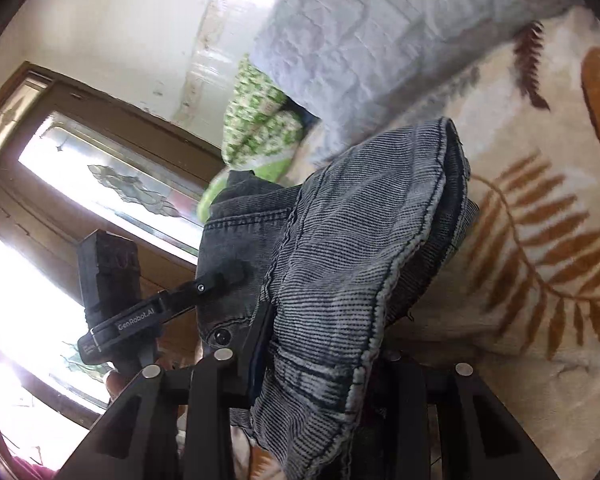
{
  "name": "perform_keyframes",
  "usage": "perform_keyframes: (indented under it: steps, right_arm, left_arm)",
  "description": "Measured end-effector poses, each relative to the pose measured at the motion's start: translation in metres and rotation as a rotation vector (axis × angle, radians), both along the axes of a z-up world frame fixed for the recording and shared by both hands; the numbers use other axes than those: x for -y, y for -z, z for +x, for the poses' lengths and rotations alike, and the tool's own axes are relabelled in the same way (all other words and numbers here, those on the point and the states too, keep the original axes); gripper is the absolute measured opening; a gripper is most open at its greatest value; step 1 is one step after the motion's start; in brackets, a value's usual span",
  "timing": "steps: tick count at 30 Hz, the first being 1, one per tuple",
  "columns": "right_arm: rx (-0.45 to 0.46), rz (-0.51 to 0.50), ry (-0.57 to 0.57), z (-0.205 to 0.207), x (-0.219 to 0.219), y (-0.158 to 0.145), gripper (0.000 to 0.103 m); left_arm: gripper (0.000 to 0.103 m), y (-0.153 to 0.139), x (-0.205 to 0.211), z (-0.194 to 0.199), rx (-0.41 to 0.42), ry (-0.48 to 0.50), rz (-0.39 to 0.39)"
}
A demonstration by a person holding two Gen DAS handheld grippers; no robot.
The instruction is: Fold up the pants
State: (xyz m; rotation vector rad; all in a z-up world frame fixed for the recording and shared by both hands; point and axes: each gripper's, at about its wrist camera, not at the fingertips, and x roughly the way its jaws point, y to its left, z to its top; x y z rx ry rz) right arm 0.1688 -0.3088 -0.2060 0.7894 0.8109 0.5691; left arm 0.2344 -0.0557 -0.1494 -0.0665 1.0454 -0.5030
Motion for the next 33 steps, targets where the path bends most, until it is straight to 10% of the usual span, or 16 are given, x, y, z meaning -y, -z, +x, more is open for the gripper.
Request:
perform_keyframes:
  steps: [10,16,33]
  right_arm:
    - [-0.105,0.100,0.015,0.014,0.020,0.048,0.045]
    - [-0.123,-0.005,0.054,0.004,0.014,0.034,0.062]
    - [0.338,-0.437,0.222,-0.157,-0.020,-0.114,0.064]
  left_arm:
    - [0.071,0.025,0.004,-0.001,0.044,-0.043,0.190]
    - [0.075,0.002,0.003,-0.025,0.111,-0.097,0.282]
    - [0.087,-0.112,0.013,-0.174,0.477,-0.167,0.367]
